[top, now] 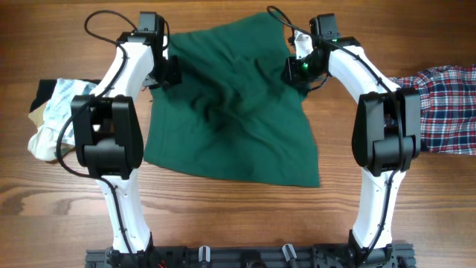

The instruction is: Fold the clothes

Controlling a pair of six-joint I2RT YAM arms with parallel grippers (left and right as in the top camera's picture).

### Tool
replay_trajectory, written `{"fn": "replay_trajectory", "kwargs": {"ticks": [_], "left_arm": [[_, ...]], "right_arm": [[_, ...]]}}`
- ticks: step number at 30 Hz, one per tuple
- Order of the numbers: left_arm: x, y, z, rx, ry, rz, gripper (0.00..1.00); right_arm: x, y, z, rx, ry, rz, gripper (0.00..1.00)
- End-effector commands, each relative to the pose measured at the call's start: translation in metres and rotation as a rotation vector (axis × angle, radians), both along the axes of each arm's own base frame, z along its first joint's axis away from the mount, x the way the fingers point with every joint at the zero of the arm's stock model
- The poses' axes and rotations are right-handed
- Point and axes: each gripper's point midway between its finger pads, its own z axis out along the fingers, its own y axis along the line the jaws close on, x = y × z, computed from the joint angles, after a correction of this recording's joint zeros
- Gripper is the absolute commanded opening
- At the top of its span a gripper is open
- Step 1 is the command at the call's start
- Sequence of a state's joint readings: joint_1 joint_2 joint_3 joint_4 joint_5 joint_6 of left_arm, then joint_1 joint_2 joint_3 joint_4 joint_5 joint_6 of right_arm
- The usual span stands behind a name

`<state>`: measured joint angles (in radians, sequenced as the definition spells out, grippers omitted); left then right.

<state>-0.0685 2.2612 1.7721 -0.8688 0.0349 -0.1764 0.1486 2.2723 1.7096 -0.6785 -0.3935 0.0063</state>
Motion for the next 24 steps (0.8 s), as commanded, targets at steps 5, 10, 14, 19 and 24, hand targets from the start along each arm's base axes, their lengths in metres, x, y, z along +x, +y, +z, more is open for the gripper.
{"fn": "replay_trajectory", "kwargs": {"ticks": [5, 10, 14, 19, 24], "left_arm": [[-0.005, 0.016, -0.013, 0.014, 0.035, 0.019, 0.43], [-0.005, 0.020, -0.013, 0.013, 0.037, 0.027, 0.44], [-0.005, 0.020, 0.010, 0.013, 0.023, 0.027, 0.45], [-0.024, 0.018, 0.093, -0.009, -0.022, 0.057, 0.50], [-0.076, 0.019, 0.157, -0.004, -0.009, 0.042, 0.31]], "right_arm": [[-0.001, -0.103, -0.023, -0.270, 0.086, -0.294, 0.04], [0.001, -0.101, -0.017, -0.195, 0.077, -0.248, 0.13], [-0.003, -0.080, 0.028, -0.076, 0.039, -0.176, 0.40], [-0.033, -0.080, 0.101, -0.068, 0.019, -0.185, 0.61], [-0.068, -0.080, 0.174, -0.057, -0.055, -0.199, 0.59]]}}
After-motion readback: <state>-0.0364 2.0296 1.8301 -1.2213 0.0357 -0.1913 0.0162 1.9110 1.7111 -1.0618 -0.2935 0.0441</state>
